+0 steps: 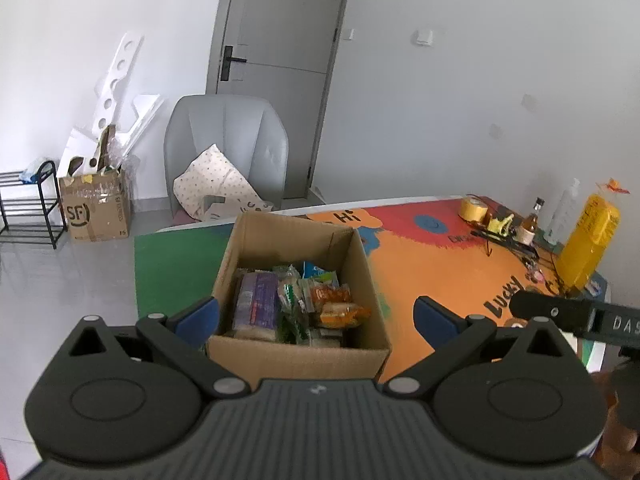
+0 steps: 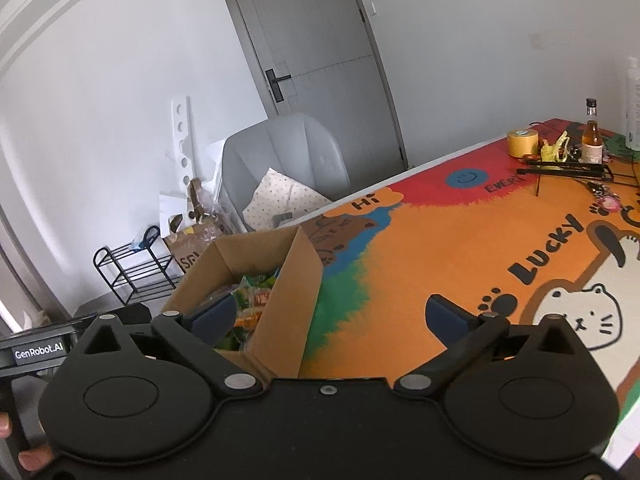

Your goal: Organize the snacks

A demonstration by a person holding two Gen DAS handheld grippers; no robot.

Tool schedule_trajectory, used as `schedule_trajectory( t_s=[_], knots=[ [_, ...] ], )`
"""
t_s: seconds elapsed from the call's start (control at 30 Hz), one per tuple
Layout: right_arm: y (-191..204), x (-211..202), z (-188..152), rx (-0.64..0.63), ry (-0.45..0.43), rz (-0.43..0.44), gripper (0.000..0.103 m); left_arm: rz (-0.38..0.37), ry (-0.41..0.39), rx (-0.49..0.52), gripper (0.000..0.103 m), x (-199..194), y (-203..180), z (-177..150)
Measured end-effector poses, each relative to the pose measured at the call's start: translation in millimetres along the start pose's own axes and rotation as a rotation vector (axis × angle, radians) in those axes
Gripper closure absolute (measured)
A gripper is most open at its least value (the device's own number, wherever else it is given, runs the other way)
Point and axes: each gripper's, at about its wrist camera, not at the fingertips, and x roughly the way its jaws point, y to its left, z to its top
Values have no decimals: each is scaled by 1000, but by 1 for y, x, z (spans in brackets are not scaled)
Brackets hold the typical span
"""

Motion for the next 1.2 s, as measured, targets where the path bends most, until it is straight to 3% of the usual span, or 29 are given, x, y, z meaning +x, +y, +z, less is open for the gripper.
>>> schedule_trajectory(
  t_s=[0.5,1.2],
  knots=[
    [3,-46,-11,-36,14,25,0,13,22,61,0,-40,7,-14],
    [-4,-93,-42,-87,22,-18,0,18,-83,117,0,-98,13,-26]
  ],
)
